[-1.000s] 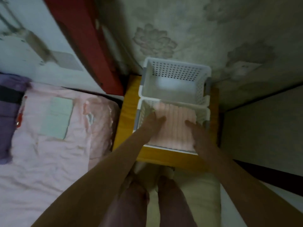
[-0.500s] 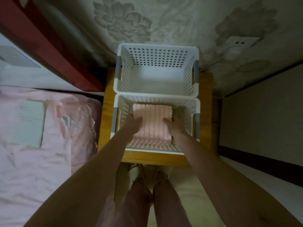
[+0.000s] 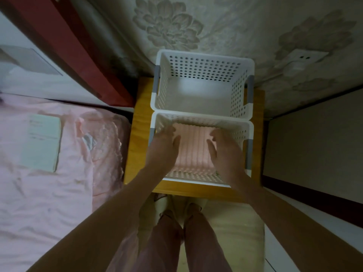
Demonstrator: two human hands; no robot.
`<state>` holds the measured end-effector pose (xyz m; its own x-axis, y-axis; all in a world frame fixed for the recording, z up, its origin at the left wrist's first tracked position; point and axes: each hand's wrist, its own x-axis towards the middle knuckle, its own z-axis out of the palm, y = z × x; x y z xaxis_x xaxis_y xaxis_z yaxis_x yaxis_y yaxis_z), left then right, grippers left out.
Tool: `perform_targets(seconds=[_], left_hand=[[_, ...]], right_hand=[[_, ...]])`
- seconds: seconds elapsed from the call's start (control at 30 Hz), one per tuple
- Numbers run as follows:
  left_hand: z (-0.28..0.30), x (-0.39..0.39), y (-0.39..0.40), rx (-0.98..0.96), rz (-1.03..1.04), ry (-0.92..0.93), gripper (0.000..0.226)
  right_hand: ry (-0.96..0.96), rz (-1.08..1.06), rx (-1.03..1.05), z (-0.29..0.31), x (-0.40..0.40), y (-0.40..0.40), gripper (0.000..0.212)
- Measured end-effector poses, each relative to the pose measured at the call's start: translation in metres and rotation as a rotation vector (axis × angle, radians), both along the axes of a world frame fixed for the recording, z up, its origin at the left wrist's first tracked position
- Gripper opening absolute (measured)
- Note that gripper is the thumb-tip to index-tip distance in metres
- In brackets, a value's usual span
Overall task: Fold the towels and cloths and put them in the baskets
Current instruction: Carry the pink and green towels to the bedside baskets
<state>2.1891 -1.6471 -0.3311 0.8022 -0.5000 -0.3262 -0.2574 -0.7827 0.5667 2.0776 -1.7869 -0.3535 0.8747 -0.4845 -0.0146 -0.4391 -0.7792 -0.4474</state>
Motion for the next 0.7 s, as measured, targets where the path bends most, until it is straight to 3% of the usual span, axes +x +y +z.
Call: perform_targets(seconds=[0.1,0.17,0.27,0.43,0.7], left_hand=[[0.011,0.001,0.029,-0.158,0.012,-0.34,0.031],[-0.001,-0.001,0.044,-0.161,0.123,-0.241,0.043],[-0.016,-0.004,0.048,-0.137,0.204,0.006,0.05],[-0.022,-0.008,0.046,-0.127,0.252,-0.055,0.031],[-0.026,-0.005,0.047,-0.117,0.251,-0.034,0.031]], right_hand=[[0.018,0.528,-0.206,-0.014,0.011,0.0,0.047],[0.15,0.694,-0.206,-0.027,0.022,0.001,0.066],[0.301,0.752,-0.236,-0.048,0.032,0.004,0.088],[0.312,0.745,-0.339,-0.077,0.033,0.002,0.094],[0.311,0.752,-0.382,-0.097,0.03,0.001,0.094]])
